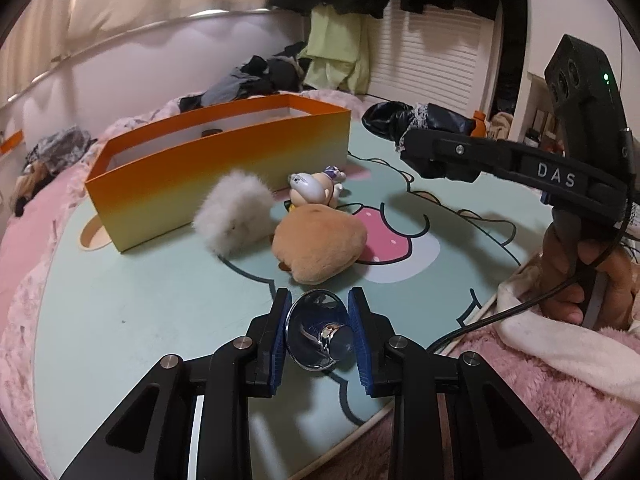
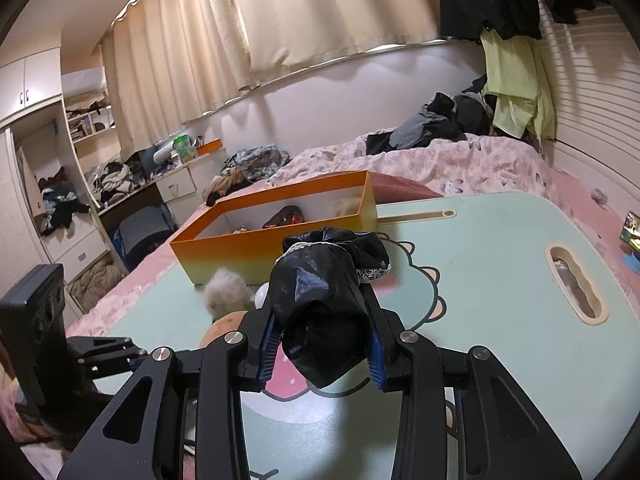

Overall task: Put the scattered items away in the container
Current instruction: 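Carry the pouch and glass object over the box and release both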

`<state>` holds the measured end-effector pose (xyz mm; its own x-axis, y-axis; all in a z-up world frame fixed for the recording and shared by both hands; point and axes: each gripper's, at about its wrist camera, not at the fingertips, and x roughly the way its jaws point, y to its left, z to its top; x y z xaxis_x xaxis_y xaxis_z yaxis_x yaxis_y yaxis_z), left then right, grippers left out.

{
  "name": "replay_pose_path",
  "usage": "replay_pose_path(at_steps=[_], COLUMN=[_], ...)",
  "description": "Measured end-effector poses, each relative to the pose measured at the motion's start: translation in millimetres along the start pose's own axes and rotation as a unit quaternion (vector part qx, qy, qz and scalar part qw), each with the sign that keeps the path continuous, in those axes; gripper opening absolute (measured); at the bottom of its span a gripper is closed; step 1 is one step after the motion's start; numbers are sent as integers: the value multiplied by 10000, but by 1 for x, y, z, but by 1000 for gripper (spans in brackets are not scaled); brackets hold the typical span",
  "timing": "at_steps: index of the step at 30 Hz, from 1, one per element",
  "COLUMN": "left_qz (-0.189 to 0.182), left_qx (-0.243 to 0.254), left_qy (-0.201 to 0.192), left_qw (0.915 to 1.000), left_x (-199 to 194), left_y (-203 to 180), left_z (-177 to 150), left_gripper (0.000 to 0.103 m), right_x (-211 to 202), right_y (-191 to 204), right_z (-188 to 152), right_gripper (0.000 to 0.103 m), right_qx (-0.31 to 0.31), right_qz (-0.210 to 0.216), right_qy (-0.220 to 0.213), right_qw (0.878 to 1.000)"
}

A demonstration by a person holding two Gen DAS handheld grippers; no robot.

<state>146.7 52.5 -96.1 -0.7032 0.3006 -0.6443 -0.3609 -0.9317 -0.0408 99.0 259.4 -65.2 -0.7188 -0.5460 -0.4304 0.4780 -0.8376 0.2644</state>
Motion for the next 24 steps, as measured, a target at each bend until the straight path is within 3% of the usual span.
replay_pose_path(at_steps=[13,18,24], left_qz=[180,406,389], left_qx=[-266,-367,-653], left_qy=[-388,-661,-799], left_qw=[9987,9963,9939], left_x=[-15,-21,-19], left_y=[28,49,73], left_z=[29,61,105], left_gripper=[27,27,27], right_x=[2,8,20], right_y=[13,20,39], right_z=[-3,1,29], right_gripper=[38,38,38], right_qx=[-329,-513,-865], right_qz=[-85,-36,-77], right_qy=[37,181,204], right_qw=[9994,9985,9960])
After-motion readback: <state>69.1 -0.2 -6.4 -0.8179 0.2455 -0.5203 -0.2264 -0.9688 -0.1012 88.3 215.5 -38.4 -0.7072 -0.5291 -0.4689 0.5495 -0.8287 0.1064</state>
